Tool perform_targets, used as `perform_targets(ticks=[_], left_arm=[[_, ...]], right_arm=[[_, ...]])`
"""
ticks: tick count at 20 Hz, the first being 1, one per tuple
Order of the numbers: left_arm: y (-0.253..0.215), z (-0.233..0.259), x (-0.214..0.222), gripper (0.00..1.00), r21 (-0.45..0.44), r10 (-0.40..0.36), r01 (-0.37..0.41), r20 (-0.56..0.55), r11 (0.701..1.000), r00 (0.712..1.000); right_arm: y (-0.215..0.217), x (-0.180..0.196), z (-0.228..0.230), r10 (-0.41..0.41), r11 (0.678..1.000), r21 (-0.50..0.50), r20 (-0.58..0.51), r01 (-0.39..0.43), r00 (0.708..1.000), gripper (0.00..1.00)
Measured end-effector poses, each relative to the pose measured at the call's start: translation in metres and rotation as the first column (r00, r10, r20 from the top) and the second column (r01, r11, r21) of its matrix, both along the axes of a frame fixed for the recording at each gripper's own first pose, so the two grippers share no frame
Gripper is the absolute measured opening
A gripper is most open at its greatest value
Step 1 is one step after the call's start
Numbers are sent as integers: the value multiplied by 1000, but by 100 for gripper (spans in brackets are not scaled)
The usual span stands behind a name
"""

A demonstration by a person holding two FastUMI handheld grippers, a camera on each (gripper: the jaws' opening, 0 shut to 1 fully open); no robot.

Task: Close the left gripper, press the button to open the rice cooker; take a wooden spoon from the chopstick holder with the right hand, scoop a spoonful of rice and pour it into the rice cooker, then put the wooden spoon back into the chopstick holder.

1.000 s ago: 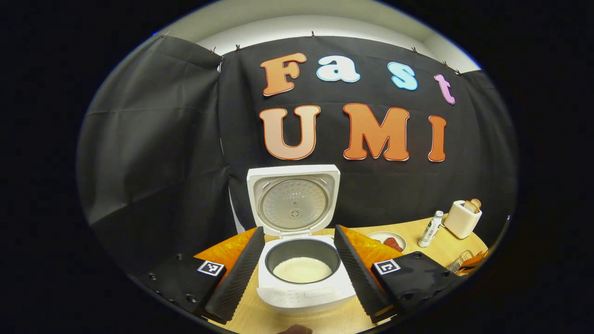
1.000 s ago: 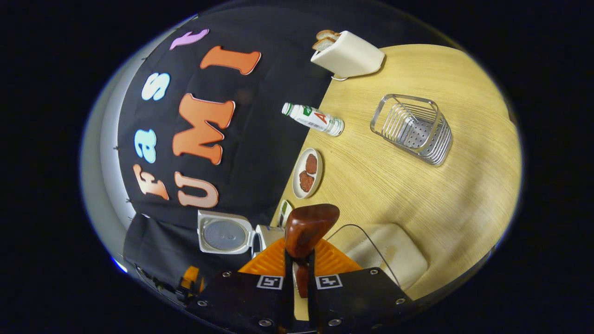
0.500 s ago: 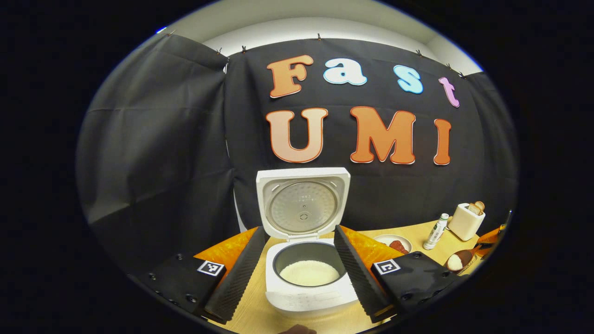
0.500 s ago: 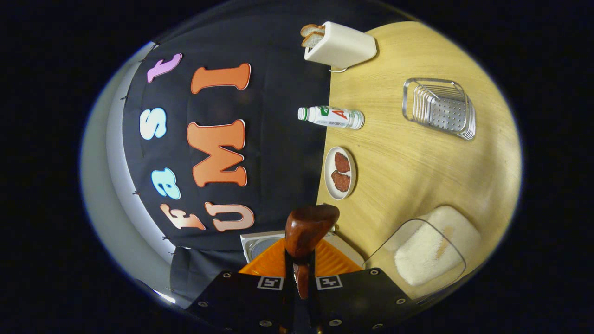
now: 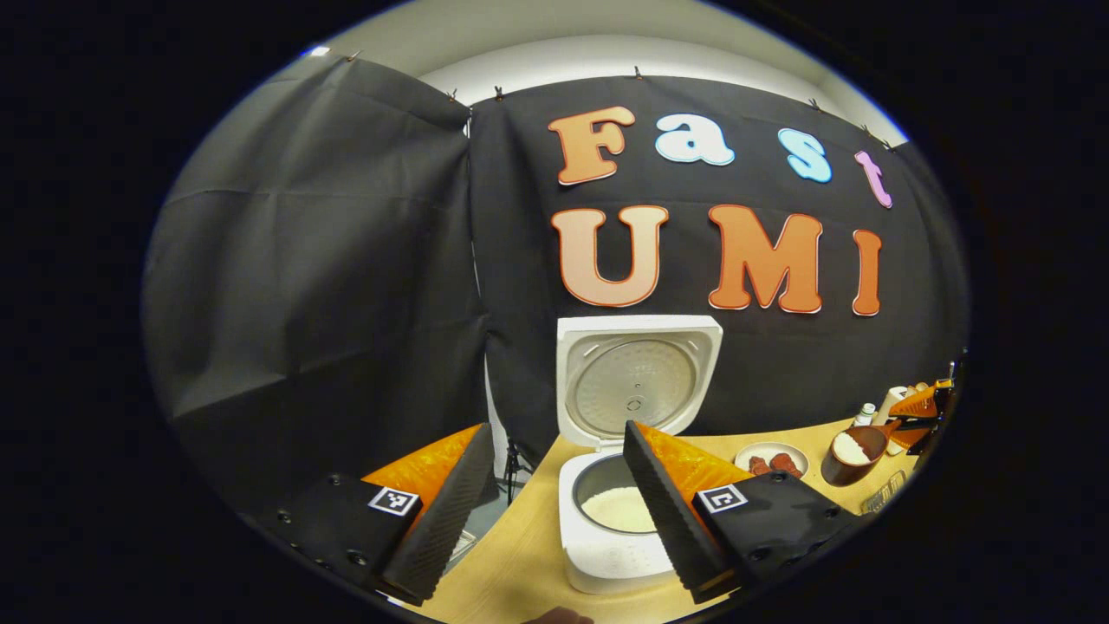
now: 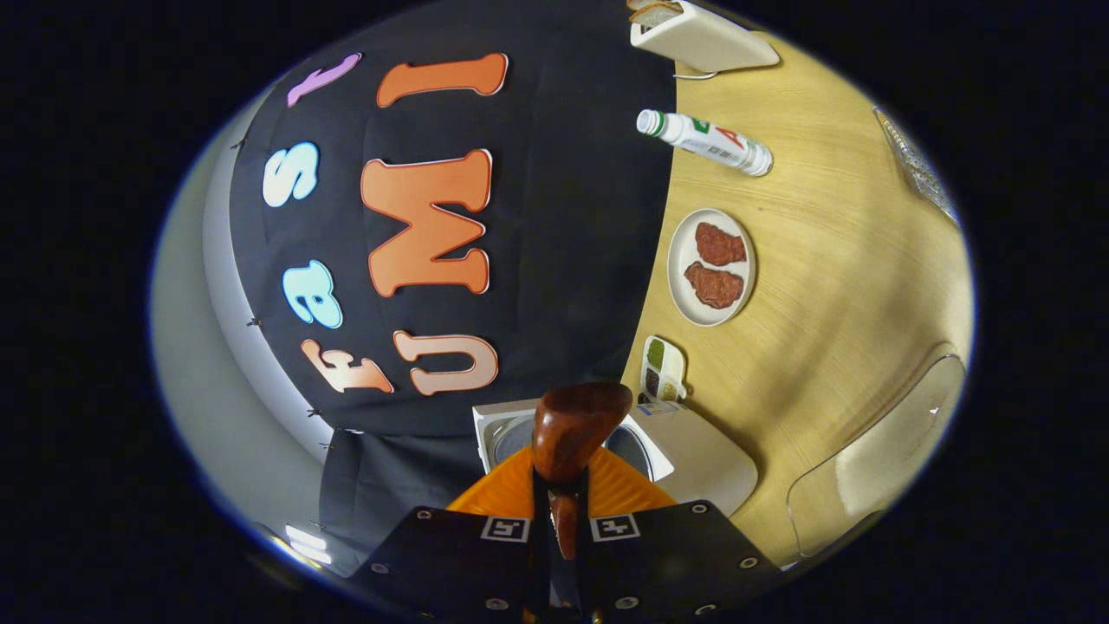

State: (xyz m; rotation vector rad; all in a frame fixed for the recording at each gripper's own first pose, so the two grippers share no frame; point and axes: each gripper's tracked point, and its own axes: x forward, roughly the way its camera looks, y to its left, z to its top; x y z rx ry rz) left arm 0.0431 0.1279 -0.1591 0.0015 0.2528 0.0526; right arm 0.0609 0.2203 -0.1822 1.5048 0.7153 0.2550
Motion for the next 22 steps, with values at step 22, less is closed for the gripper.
perform_targets(ticks=[22], left_arm=[[124, -40, -8, 100, -31, 158, -161, -85, 986, 984]], right_arm=[[157, 113, -1, 244, 741, -670, 193, -55, 950, 11]])
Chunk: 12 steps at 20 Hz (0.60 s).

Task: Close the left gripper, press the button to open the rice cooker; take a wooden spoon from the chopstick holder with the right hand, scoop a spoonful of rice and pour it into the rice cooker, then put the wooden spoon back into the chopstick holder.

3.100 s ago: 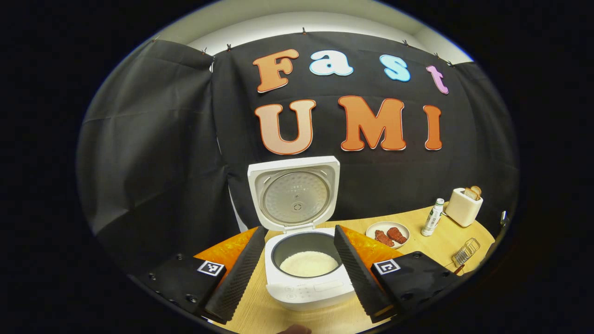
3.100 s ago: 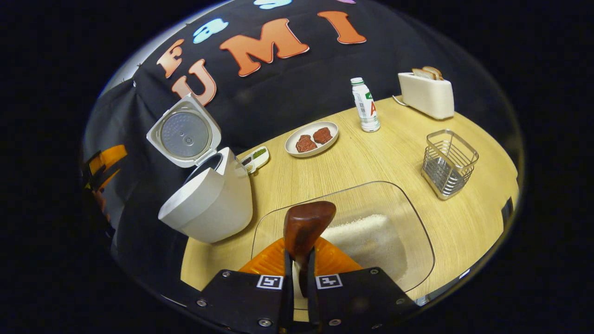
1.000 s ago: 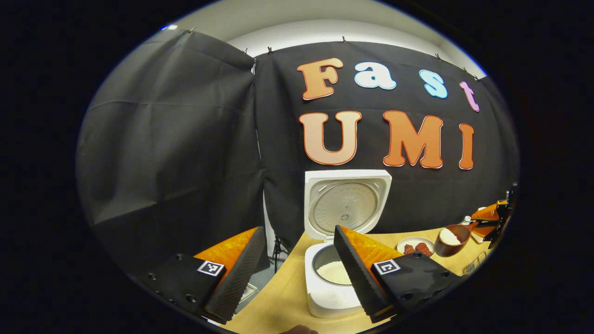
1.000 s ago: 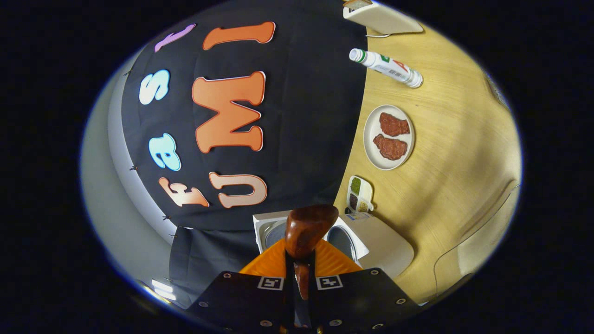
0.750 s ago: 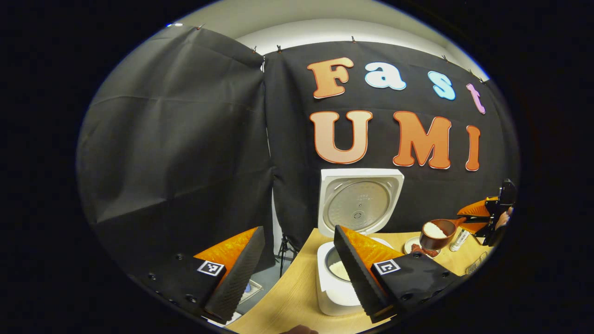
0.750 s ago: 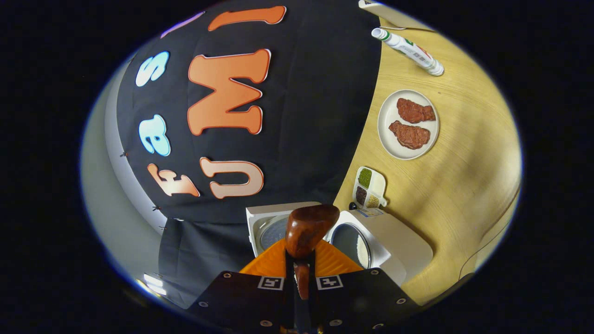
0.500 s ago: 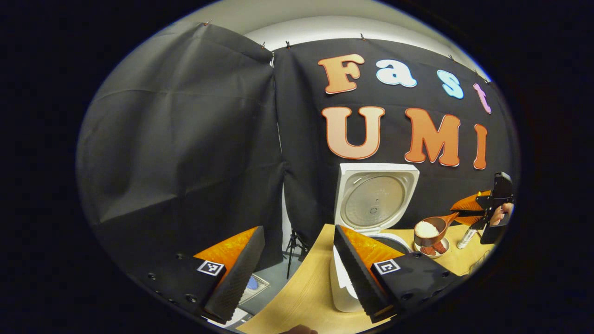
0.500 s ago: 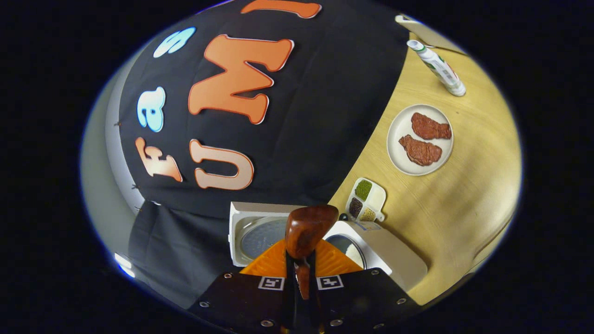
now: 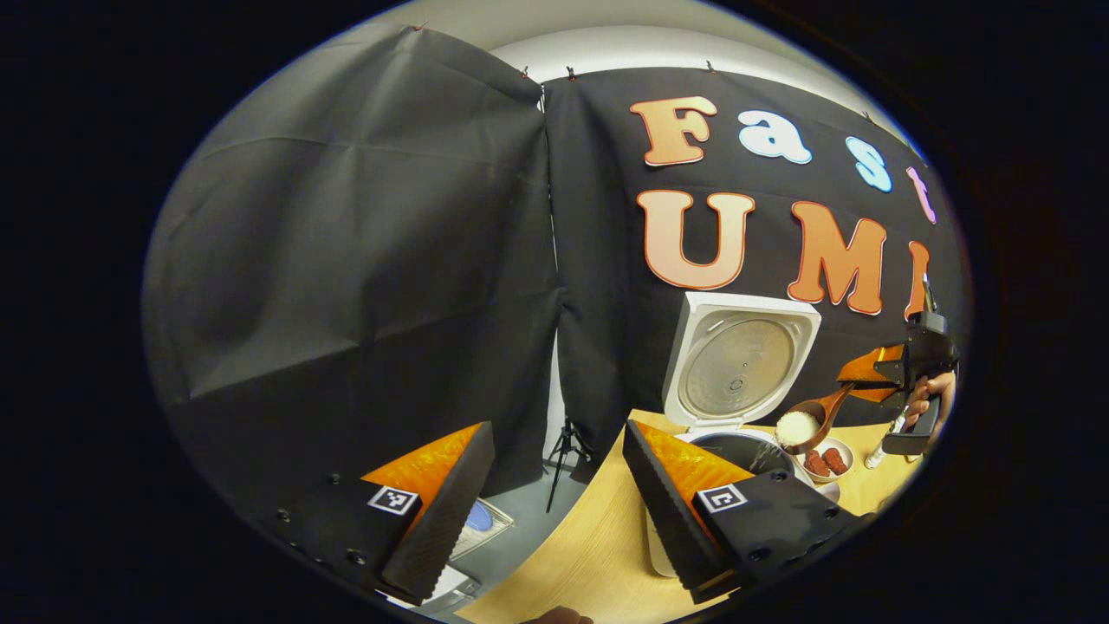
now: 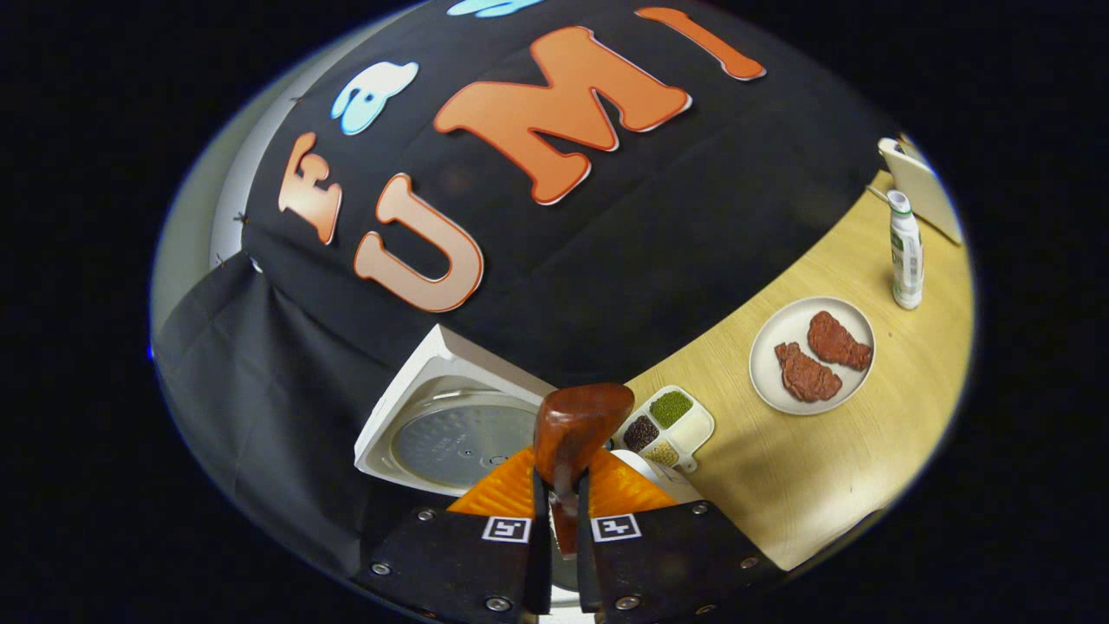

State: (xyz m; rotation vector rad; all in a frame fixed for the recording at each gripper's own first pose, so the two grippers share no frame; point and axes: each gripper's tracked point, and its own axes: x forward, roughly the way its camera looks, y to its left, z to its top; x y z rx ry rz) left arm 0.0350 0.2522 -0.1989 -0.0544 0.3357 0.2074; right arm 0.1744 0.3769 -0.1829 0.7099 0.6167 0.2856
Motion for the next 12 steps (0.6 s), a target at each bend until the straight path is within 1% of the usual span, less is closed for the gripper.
perform_targets(ticks=[3, 6, 9, 10, 12], left_arm=[[2, -5, 0, 100, -12, 3, -3, -8, 1000, 1000], [4, -5, -1, 99, -19, 7, -7, -8, 1000, 1000], [4, -7, -1, 100, -18, 5, -5, -10, 1000, 1000], [5, -6, -2, 99, -16, 5, -5, -8, 1000, 1000], [5, -4, -1, 100, -14, 1, -1, -4, 1000, 1000]], right_arm=[[13, 3, 6, 48, 993, -111, 70, -40, 996, 11], [21, 2, 12, 98, 975, -210, 133, -69, 986, 11], [31, -1, 16, 151, 952, -291, 182, -93, 972, 11], [34, -3, 20, 167, 944, -314, 198, -99, 966, 11], [41, -5, 24, 199, 930, -353, 237, -107, 951, 11]])
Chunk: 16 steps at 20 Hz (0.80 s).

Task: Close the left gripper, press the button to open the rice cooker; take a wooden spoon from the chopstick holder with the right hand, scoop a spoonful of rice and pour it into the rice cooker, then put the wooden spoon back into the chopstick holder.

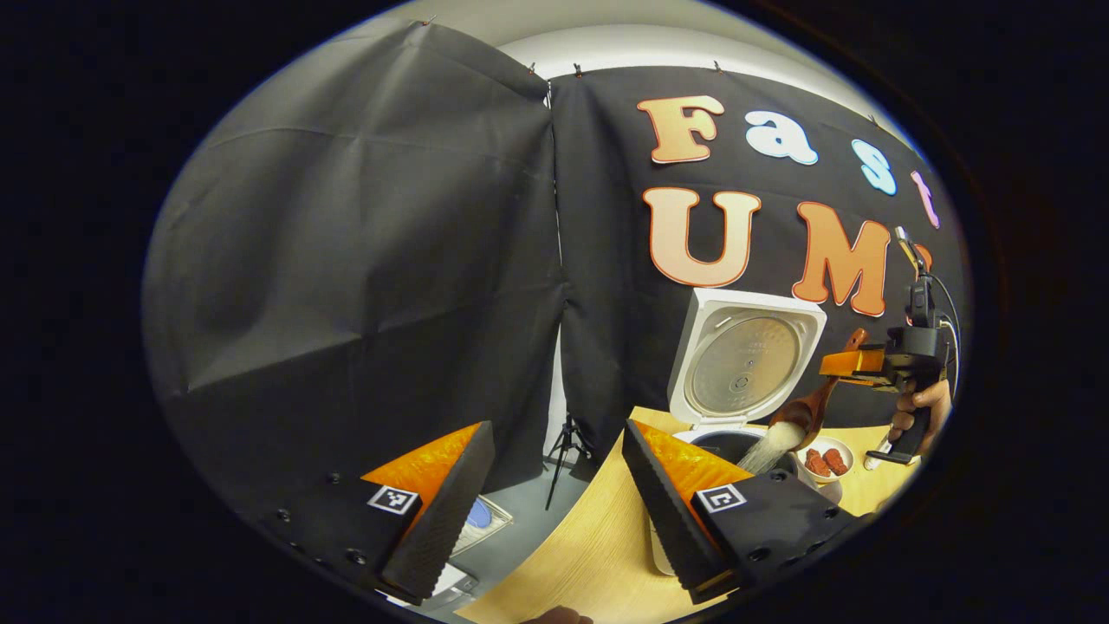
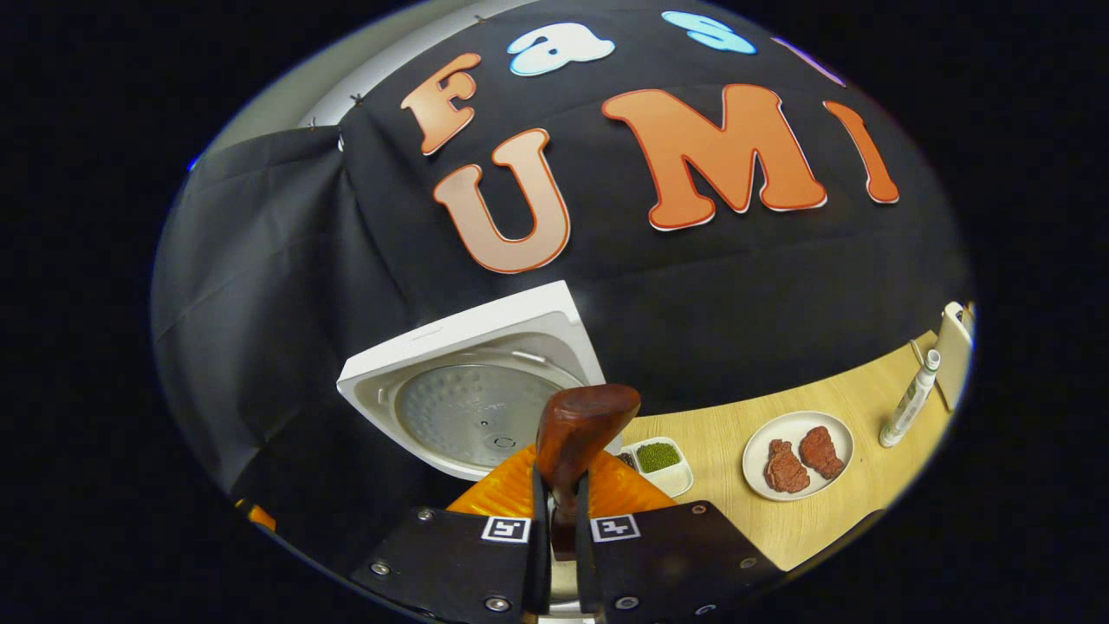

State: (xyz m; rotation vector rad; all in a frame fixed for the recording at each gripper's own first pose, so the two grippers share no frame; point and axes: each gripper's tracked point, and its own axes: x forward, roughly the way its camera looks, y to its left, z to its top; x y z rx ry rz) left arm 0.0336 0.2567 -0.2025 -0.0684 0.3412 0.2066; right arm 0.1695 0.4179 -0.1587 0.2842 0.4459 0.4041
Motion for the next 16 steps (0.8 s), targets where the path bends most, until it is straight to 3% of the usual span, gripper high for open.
perform_targets(ticks=[9, 16], left_arm=[[1, -2, -5, 99, -23, 9, -9, -2, 1000, 1000], [5, -1, -13, 99, -17, 37, -37, -3, 999, 999]], right_arm=[[27, -11, 33, 119, 986, -141, 197, -92, 973, 11], [50, -27, 52, 264, 928, -349, 367, -130, 892, 11]])
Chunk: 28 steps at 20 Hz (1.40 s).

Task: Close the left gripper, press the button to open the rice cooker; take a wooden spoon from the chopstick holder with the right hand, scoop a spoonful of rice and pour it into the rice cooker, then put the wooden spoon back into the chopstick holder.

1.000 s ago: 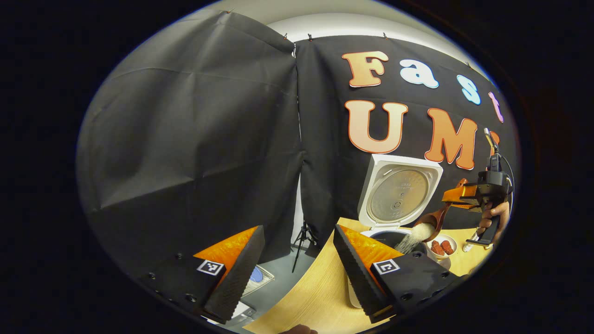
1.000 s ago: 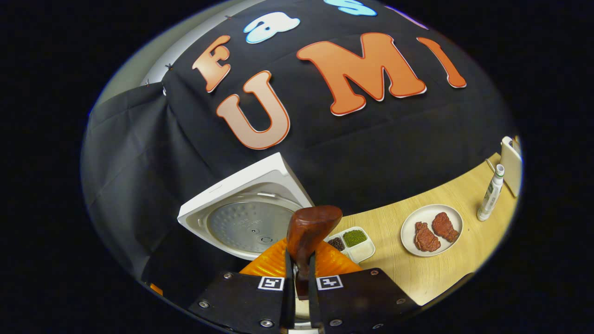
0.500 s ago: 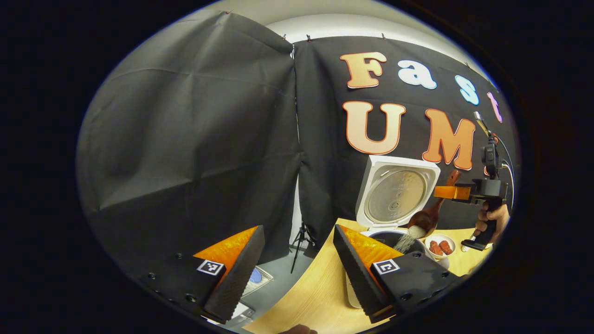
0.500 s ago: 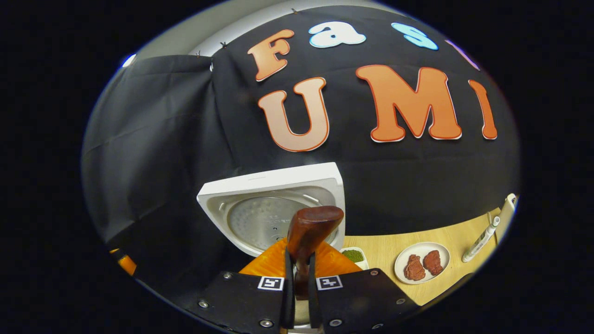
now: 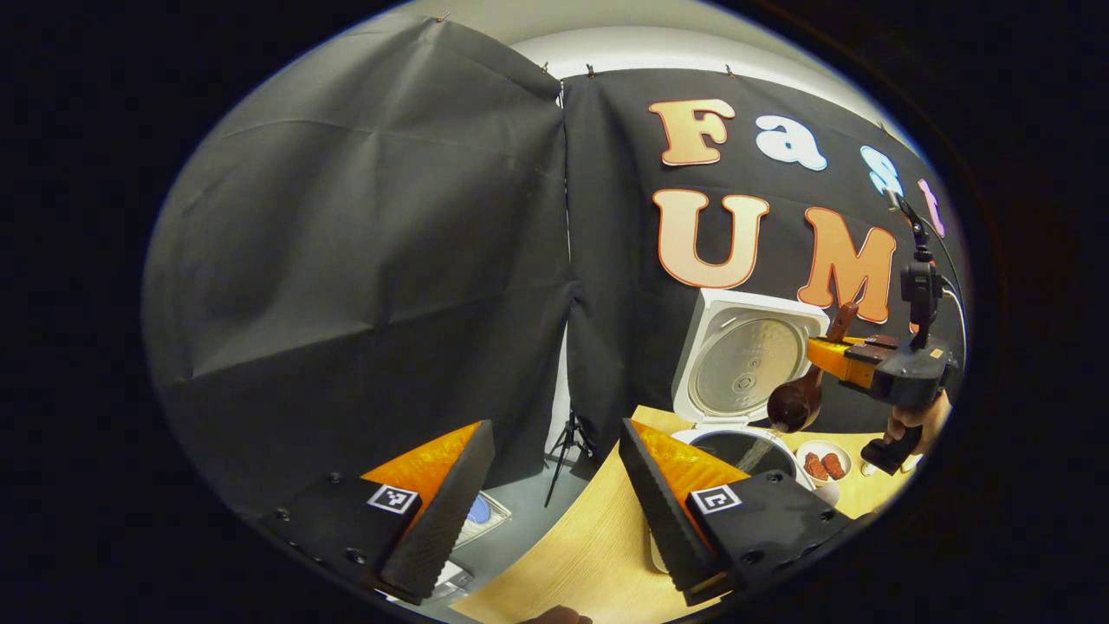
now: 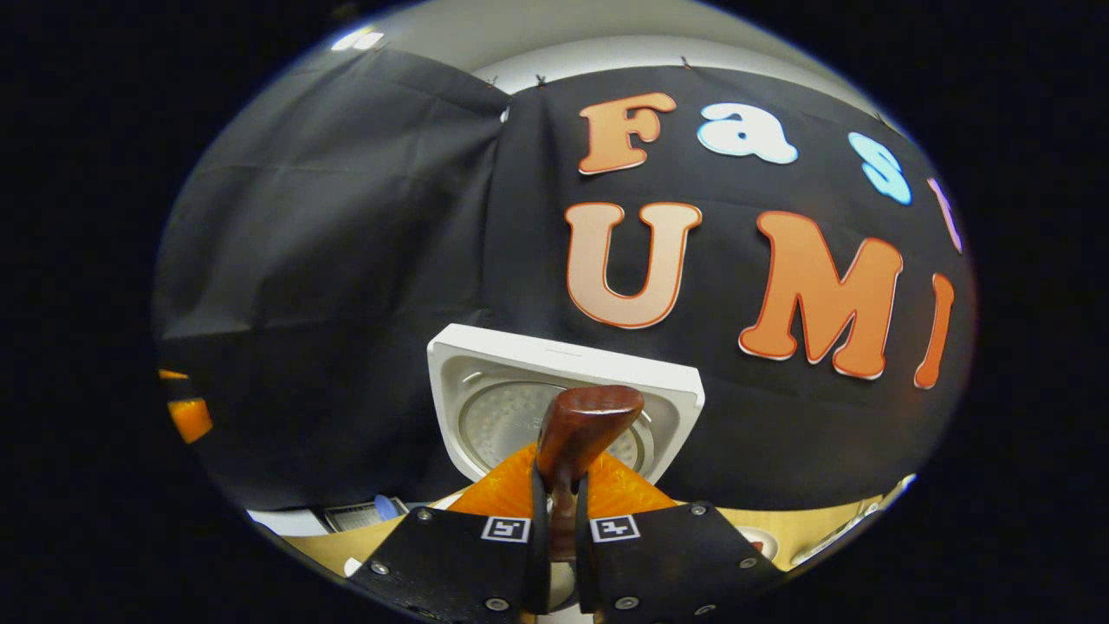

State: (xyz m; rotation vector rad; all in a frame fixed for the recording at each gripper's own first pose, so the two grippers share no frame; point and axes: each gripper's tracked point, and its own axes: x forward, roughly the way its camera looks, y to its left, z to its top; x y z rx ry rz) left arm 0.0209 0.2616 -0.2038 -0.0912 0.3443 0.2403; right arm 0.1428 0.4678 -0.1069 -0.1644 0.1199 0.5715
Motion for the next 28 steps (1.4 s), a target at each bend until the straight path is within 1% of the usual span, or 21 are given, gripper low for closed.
perform_targets(ticks=[4, 7, 9, 12, 14, 17, 20, 22, 24, 26, 28], left_arm=[[-8, 4, -3, 99, 23, -7, 7, 7, 1000, 1000], [-19, 7, -5, 99, 43, -19, 18, 14, 999, 1000], [-35, 8, -11, 98, 13, -19, 18, 14, 1000, 1000], [-67, 4, -16, 98, -18, -34, 34, 0, 999, 999], [-88, 4, -18, 98, -12, -60, 60, -7, 998, 998], [-114, 6, -22, 98, 16, -90, 90, -13, 996, 996], [-152, 6, -30, 98, -15, -128, 127, -35, 992, 991], [-169, -9, -29, 98, -65, -155, 150, -80, 987, 985], [-188, -8, -28, 98, -96, -173, 164, -95, 982, 980], [-203, -5, -29, 98, -88, -186, 178, -98, 980, 978], [-228, 0, -31, 98, -76, -212, 205, -100, 976, 972]], right_arm=[[4, -11, 2, 33, 999, -33, 32, -32, 999, 11], [-9, -13, 6, 28, 999, 30, -8, -28, 1000, 11], [-29, -14, 13, 21, 996, 86, -55, -16, 998, 11], [-67, -15, 18, 2, 986, 165, -131, 20, 991, 11], [-97, -17, 20, -15, 980, 192, -159, 46, 987, 11], [-142, -22, 15, -39, 975, 208, -200, 81, 979, 11], [-197, -25, 3, -100, 967, 207, -236, 151, 967, 11], [-238, -27, -9, -154, 957, 200, -269, 211, 951, 11], [-278, -29, -21, -203, 942, 199, -300, 269, 932, 11], [-316, -35, -34, -255, 926, 189, -328, 328, 910, 11], [-354, -45, -48, -308, 908, 171, -348, 383, 886, 11]])
